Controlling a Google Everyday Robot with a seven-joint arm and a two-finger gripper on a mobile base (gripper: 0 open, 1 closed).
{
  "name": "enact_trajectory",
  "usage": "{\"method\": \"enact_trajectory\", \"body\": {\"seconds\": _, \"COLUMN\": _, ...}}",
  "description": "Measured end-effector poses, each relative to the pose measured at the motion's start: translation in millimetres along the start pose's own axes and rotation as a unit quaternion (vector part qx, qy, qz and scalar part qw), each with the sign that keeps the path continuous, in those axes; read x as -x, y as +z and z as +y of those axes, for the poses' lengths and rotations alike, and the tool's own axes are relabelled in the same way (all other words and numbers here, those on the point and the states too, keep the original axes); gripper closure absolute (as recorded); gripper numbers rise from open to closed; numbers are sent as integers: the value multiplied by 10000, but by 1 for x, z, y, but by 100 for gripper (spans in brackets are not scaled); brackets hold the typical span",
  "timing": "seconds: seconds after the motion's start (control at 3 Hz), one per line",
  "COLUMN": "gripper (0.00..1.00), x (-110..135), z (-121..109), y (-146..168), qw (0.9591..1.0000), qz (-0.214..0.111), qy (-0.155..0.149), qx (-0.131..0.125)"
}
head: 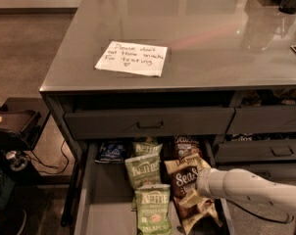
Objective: Pick brown chip bag from middle drawer and place on counter
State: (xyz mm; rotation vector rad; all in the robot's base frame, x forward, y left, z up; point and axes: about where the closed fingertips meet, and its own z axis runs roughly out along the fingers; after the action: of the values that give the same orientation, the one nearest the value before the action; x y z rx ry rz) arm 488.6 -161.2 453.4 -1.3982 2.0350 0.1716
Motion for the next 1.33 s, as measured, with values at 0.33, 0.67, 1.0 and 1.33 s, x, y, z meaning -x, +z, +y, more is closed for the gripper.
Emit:
{"method": "enact_trajectory", "body": {"seconds": 0.33, "gripper": 0, "x": -16, "z": -9, "y": 16, "qw": 9998, "qz": 197, "qy": 63, "qx": -79}}
{"method": "enact_trajectory", "body": {"seconds": 0.67, "gripper": 0, "x": -35, "z": -17, "y": 30, "qw": 9989, "qz": 425, "qy": 173, "qx": -110}}
{"method": "enact_trajectory", "body": {"seconds": 1.0, "gripper": 18, "x": -48, "z": -20, "y": 39, "qw": 9982, "qz": 536, "qy": 269, "qx": -69}}
{"method": "enact_trajectory", "body": {"seconds": 1.33, "gripper": 43, "x": -53, "z": -20, "y": 44, "qw": 9980, "qz": 522, "qy": 352, "qx": 20}}
